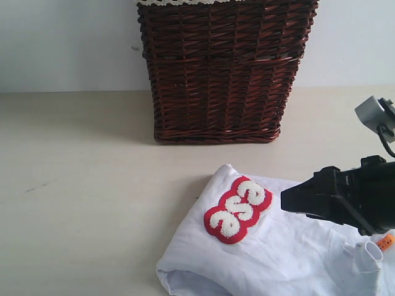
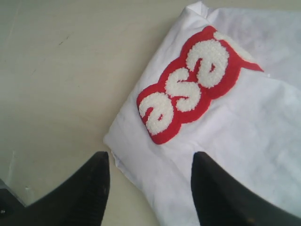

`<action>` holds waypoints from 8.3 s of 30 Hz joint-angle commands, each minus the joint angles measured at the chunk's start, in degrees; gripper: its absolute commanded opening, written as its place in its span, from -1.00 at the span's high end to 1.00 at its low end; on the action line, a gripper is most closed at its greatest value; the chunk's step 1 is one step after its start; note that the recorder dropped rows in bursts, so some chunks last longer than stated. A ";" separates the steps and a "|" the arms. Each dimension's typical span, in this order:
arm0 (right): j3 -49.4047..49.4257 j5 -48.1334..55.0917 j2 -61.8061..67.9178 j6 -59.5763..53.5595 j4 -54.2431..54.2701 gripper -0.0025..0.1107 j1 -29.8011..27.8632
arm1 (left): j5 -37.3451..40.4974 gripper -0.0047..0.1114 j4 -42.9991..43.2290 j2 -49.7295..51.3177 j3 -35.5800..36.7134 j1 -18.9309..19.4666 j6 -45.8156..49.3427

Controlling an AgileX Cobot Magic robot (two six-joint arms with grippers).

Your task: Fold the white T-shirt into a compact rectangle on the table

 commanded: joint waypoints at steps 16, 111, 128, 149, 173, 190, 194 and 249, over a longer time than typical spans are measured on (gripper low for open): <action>0.07 -0.14 -0.01 -0.78 0.27 0.04 0.10 | -11.09 0.20 2.19 -0.34 9.78 3.02 0.00; 0.07 -3.90 -0.01 -1.91 8.18 0.04 0.10 | 3.35 0.20 8.67 -0.34 9.78 10.13 0.90; 0.07 -15.39 -0.01 10.43 -18.10 0.05 0.10 | 3.35 0.20 8.67 -0.34 9.78 10.13 0.90; 0.30 -6.24 -0.59 13.78 -20.37 0.14 0.10 | 3.35 0.20 8.67 -0.34 9.78 10.13 0.90; -5.34 -27.30 24.47 37.09 -49.55 0.96 0.10 | 3.32 0.20 8.67 -0.34 9.78 10.13 1.03; -30.31 -18.16 46.32 34.15 -46.10 0.87 11.86 | 3.32 0.20 8.67 -0.34 9.78 10.13 1.03; -33.12 -10.10 38.18 37.55 -49.06 0.39 13.35 | 3.32 0.20 8.67 -0.34 9.78 10.13 1.03; -20.55 -3.79 21.93 38.00 -51.87 0.96 13.35 | 3.32 0.20 8.67 -0.34 9.78 10.13 1.14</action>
